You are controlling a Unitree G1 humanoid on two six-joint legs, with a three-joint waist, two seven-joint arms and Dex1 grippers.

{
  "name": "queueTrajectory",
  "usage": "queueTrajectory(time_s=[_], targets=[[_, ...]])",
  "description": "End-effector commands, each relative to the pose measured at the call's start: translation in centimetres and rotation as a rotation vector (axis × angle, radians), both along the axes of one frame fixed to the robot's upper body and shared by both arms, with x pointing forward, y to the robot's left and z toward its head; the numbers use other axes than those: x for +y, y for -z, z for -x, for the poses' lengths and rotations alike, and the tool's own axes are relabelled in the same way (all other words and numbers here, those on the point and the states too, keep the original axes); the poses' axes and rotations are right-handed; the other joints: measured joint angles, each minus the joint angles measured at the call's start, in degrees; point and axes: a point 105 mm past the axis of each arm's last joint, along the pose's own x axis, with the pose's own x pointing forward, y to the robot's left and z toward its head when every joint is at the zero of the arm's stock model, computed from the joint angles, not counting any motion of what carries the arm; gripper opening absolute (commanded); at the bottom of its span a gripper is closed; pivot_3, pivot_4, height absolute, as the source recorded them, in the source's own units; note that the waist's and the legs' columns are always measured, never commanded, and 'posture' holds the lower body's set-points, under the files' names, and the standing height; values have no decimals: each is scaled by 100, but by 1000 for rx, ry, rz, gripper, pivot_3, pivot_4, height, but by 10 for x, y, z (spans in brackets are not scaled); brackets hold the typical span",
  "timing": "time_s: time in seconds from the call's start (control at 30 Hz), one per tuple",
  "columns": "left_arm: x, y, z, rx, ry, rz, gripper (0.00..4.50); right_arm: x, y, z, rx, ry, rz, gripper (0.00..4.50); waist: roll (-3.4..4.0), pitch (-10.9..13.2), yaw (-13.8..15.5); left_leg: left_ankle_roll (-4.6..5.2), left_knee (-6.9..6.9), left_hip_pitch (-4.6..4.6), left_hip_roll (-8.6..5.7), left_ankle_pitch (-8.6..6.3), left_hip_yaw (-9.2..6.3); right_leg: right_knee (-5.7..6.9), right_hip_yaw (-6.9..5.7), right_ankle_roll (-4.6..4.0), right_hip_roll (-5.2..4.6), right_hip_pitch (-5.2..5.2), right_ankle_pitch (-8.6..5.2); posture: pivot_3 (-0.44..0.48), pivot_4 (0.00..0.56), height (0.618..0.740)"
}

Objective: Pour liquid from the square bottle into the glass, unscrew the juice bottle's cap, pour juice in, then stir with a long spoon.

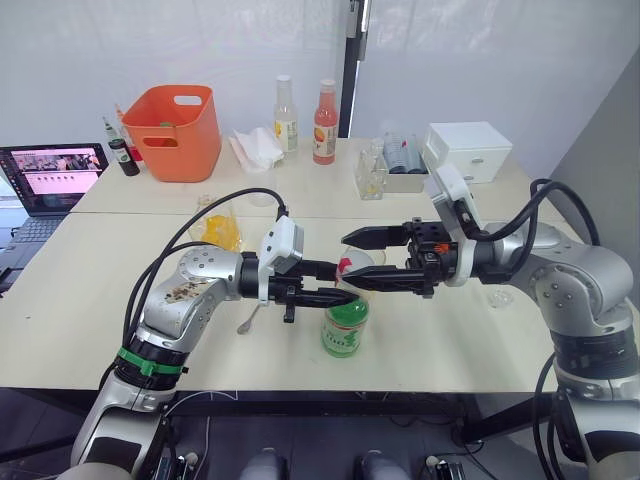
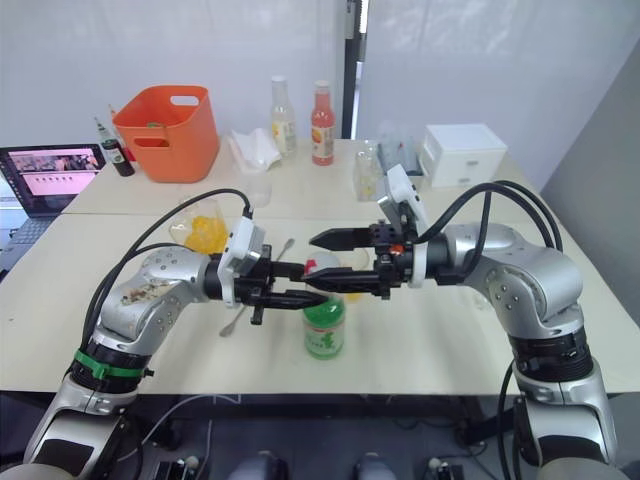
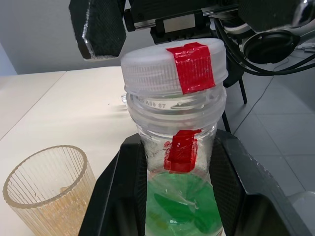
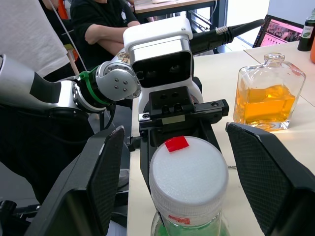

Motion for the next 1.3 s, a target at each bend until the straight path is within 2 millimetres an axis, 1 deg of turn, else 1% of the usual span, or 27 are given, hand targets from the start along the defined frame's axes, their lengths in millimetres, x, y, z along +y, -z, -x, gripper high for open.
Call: queueTrajectory(time_s=[0.03, 0.13, 0.33, 0.4, 0.63, 0.77, 0.83, 0.9, 1.1, 1.3], targets=[[0, 8, 2, 24, 11, -49, 1337, 0, -14, 4, -50, -14, -25, 3484, 0, 0, 0, 0, 0, 0, 0, 0, 0, 0, 0, 0, 0, 0, 0, 0, 150, 715], [0, 9, 2, 25, 10, -50, 1337, 1, -13, 4, -48, -14, -28, 2675, 0, 0, 0, 0, 0, 0, 0, 0, 0, 0, 0, 0, 0, 0, 0, 0, 150, 715], [1, 9, 2, 24, 10, -53, 1337, 1, -13, 4, -48, -13, -29, 630, 0, 0, -1, 0, 0, 0, 0, 0, 0, 0, 0, 0, 0, 0, 0, 0, 150, 715], [1, 9, 2, 24, 9, -54, 1337, 1, -13, 4, -50, -13, -29, 25, 0, 0, -2, 0, 0, 0, 0, 0, 0, 0, 0, 0, 0, 0, 0, 0, 150, 715], [1, 10, 1, 18, 9, -61, 1337, 1, -16, 6, -55, -18, -41, 25, 0, 0, -2, 0, 0, 0, 0, 0, 0, 0, 0, 0, 0, 0, 0, 0, 150, 715], [1, 10, 1, 18, 10, -61, 1337, 1, -23, 8, -61, -25, -68, 1120, 0, 0, -2, 0, 0, 0, 0, 0, 0, 0, 0, 0, 0, 0, 0, 0, 150, 715], [1, 10, 1, 19, 11, -61, 1337, 0, -25, 8, -75, -16, -75, 1875, 0, 0, -1, 0, 0, 0, 0, 0, 0, 0, 0, 0, 0, 0, 0, 0, 150, 715], [1, 10, 1, 19, 11, -61, 1337, -1, -23, 4, -74, 8, -65, 2483, 0, 0, -2, 0, 0, 0, 0, 0, 0, 0, 0, 0, 0, 0, 0, 0, 150, 715], [0, 10, 1, 18, 12, -60, 1337, -1, -11, 0, -52, 26, -26, 2483, 0, 0, -3, 0, 0, 0, 0, 0, 0, 0, 0, 0, 0, 0, 0, 0, 150, 715], [0, 10, 0, 19, 11, -61, 1337, -1, -6, -2, -38, 24, -17, 2483, 0, 0, -2, 0, 0, 0, 0, 0, 0, 0, 0, 0, 0, 0, 0, 0, 150, 715]])
